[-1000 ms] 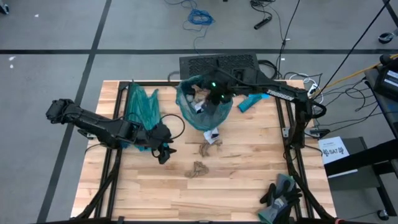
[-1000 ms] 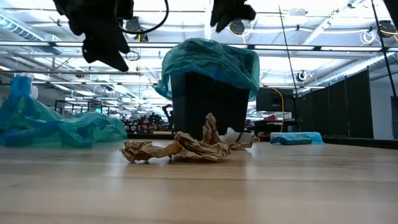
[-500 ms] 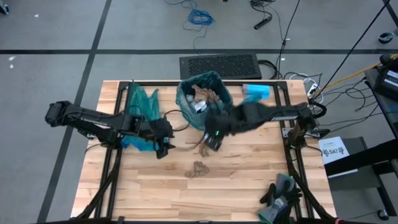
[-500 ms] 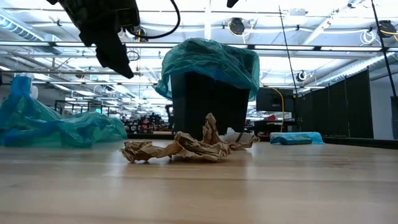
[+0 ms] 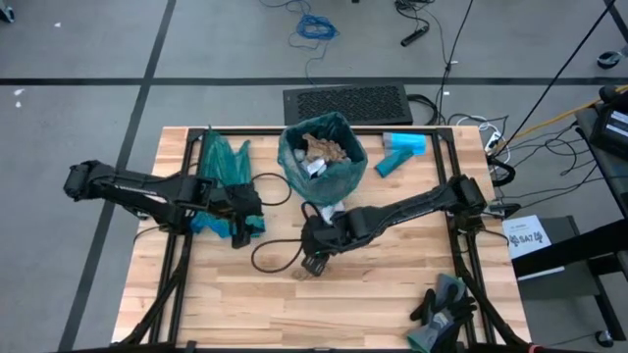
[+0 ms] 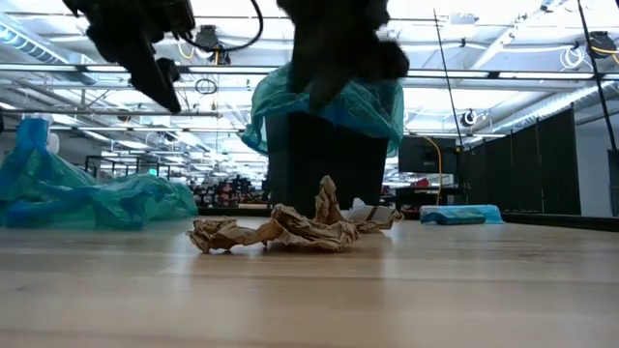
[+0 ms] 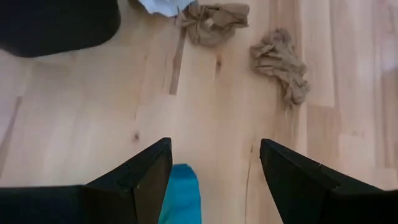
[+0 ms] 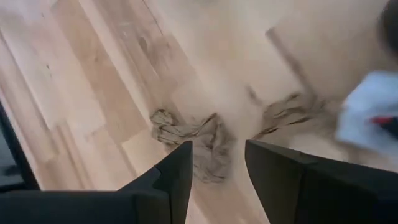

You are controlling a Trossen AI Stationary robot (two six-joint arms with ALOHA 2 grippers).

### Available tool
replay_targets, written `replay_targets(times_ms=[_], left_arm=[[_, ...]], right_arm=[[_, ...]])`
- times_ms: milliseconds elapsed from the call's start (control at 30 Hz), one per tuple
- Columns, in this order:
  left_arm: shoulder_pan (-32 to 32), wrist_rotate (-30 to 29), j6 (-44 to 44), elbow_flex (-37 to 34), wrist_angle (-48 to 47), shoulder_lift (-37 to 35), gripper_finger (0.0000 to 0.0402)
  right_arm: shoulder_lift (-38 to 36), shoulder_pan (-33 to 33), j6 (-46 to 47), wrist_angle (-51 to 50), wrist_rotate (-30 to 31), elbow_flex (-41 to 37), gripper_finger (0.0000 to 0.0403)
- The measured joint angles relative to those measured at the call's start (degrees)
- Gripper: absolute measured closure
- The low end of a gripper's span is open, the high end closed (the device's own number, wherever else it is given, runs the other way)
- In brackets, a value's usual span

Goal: Place trash/remove bag and relplace
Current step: Put the brown napkin into the blue trash bag inside the black trash bin

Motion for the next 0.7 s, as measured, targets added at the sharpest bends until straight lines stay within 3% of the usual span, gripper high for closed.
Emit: replay_targets(times_ms=[300, 700], left_arm=[[-0.01, -0.57, -1.61, 0.0, -2.99, -4.27, 0.0157], [0.0, -0.68, -2.76, -0.02, -3.84, -4.43, 0.0157]], right_arm=[[2.63, 0.72, 7.96, 12.91, -10.88, -10.32, 0.0264], [9.99, 1.14, 8.22, 17.26, -9.22, -10.04, 0.0264]])
